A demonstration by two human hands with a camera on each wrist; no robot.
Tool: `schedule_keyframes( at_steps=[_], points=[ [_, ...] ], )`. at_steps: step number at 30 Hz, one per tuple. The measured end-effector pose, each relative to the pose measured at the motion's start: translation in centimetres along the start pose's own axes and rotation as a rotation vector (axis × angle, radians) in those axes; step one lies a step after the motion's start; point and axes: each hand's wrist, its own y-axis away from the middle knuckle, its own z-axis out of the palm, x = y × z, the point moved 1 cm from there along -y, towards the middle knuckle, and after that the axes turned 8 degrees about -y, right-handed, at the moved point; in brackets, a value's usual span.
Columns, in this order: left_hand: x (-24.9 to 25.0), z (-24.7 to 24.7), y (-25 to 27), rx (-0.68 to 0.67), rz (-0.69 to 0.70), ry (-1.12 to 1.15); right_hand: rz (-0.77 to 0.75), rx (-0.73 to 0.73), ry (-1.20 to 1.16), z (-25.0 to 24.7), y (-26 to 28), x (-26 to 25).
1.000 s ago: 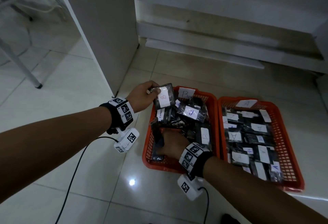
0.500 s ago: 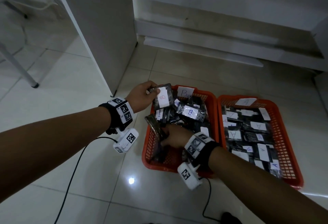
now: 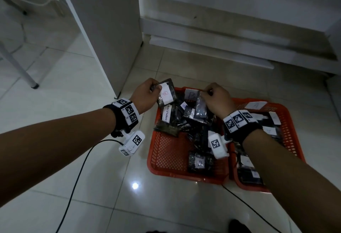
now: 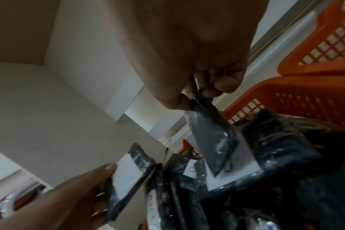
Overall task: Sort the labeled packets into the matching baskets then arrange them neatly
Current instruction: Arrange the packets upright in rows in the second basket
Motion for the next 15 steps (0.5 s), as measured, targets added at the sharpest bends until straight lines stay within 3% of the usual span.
schedule_keyframes(
  at_steps=[6,9,11,13,15],
  points=[
    [-1.0,-0.1,0.7,-0.063,-0.006,-0.03,-0.028,-0.059,0.23,1.4,-0.7,2.5],
    [-0.7,-0.2,1.2,-0.212,0.087,-0.096,-0.26,0.001,0.297,1.5,1.2,2.1],
    [-0.2,0.2,1.8,-0.377,0.152,-0.125,-0.384,-0.122,0.134,2.0,2.8,1.9],
    [0.2,0.9,2.5,-0.53,0.183,-0.13,-0.316,-0.363,-0.057,2.8,4.7,1.5],
    [0.6,1.4,2.9,-0.62,0.217,-0.129,-0.261,-0.481,-0.078,3.4,6.1,1.3]
  ],
)
